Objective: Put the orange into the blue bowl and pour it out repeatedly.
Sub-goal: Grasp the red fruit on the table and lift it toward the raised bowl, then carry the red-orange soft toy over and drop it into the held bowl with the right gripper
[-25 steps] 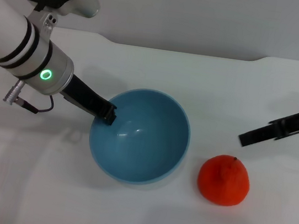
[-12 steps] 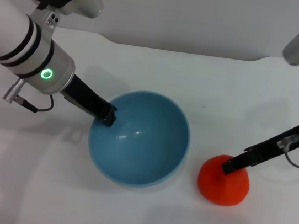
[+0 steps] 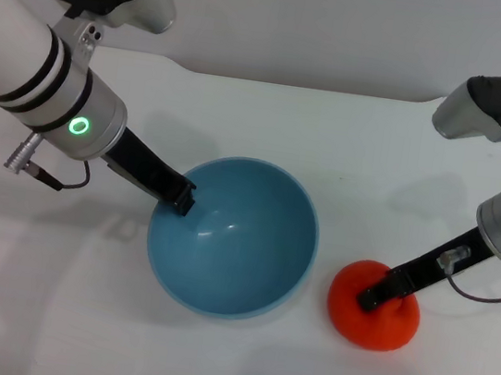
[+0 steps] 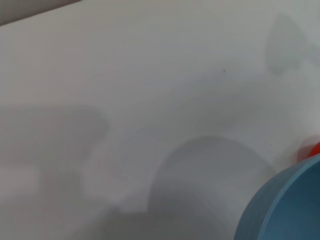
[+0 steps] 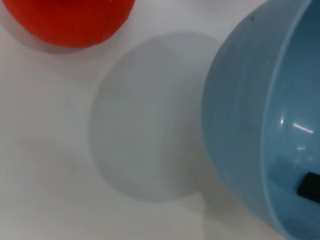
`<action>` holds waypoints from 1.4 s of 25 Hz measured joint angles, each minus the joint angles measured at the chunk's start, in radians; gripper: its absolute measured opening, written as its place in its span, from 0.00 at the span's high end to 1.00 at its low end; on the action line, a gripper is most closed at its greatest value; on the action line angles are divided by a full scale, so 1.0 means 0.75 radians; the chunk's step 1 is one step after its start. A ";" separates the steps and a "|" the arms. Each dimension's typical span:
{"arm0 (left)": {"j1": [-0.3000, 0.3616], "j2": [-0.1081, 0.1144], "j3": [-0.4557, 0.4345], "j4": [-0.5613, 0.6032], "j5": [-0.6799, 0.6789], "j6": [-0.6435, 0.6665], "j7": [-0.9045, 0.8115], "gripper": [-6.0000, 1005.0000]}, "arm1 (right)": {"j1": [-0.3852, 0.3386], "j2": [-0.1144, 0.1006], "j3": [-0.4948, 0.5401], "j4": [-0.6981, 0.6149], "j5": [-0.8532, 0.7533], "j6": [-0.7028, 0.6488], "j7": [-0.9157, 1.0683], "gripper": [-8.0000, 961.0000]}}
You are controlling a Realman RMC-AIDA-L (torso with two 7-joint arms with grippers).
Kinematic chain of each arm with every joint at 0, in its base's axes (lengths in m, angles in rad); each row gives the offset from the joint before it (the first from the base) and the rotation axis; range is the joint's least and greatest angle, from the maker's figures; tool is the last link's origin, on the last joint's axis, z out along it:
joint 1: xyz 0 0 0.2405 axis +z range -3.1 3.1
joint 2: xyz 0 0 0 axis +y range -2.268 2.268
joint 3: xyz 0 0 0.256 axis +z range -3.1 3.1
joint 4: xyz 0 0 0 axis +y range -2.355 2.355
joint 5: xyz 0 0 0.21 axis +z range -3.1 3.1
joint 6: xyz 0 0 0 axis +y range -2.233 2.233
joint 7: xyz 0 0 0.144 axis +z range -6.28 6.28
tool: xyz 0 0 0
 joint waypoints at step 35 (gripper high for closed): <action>-0.198 -0.021 0.159 -0.138 0.083 -0.005 -0.081 1.00 | -0.056 -0.002 0.123 -0.856 0.326 -0.384 -0.179 0.81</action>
